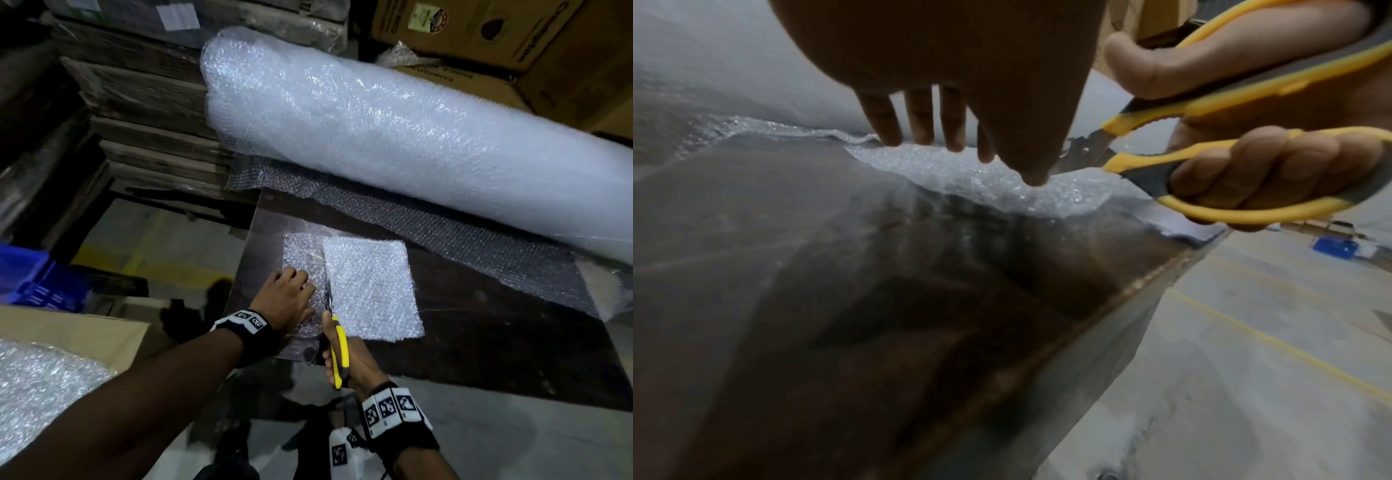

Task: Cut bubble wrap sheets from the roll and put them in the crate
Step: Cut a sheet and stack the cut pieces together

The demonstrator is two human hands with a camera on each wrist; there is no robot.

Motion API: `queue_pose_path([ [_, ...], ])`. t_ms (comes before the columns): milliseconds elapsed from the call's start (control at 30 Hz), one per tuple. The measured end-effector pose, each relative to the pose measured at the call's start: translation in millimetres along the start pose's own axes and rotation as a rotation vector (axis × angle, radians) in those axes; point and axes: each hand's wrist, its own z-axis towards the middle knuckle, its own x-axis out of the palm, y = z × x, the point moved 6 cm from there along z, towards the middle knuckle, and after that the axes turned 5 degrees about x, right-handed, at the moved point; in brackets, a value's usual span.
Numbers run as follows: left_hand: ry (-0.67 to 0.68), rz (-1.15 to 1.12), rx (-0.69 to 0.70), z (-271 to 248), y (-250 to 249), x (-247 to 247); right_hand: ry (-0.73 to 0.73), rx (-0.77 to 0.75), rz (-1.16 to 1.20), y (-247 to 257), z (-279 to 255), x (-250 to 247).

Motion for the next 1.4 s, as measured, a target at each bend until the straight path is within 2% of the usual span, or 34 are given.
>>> queue_pose_path([
  [100, 0.038, -0.051, 0.012, 3.5, 3.9, 4.3, 0.013, 0.028, -0.004, 1.4, 1.0, 0.9],
  [233, 0.172, -0.112, 0.017, 3.5, 2.6, 12.8, 0.023, 0.033, -0.05, 5.6, -4.0, -4.6],
  [400, 0.155, -0.093, 0.02, 4.2, 2.1, 10.8, -0.021, -0.008, -0.114, 10.0, -5.4, -18.8],
  [633, 0.164, -0.089, 0.001, -1.8, 1.1, 16.3, 0.047, -0.011, -0.147, 10.7, -8.9, -16.6],
  [700, 0.123, -0.064, -0.006, -5.6, 2.2, 9.3, 0.034, 0.007, -0.176, 14.1, -9.0, -21.3],
  [767, 0.018, -0.046, 0.024, -14.4, -3.9, -0.2, 0.037, 0.019, -0.203, 17.8, -8.9, -26.9],
  [833, -0.1, -0.032, 0.105, -28.3, -19.4, -4.7, 0.055, 0.027, -0.207, 20.6, -8.4, -31.3],
  [900, -0.162, -0.023, 0.228, -45.1, -40.7, -3.0, 0.075, 0.042, -0.216, 21.3, -6.9, -33.5],
  [967, -0.13, -0.014, 0.348, -58.8, -60.7, 4.6, 0.093, 0.046, -0.224, 22.4, -5.9, -33.4],
  [1033, -0.062, 0.013, 0.399, -63.6, -72.4, 13.4, 0.108, 0.053, -0.219, 24.7, -5.3, -32.6],
  [1233, 0.041, -0.01, 0.396, -58.0, -85.3, 18.4, 0.143, 0.082, -0.25, 28.4, -7.5, -39.0],
  [1400, 0.097, -0.042, 0.396, -51.1, -87.2, 18.3, 0.234, 0.113, -0.232, 28.7, -9.9, -43.4],
])
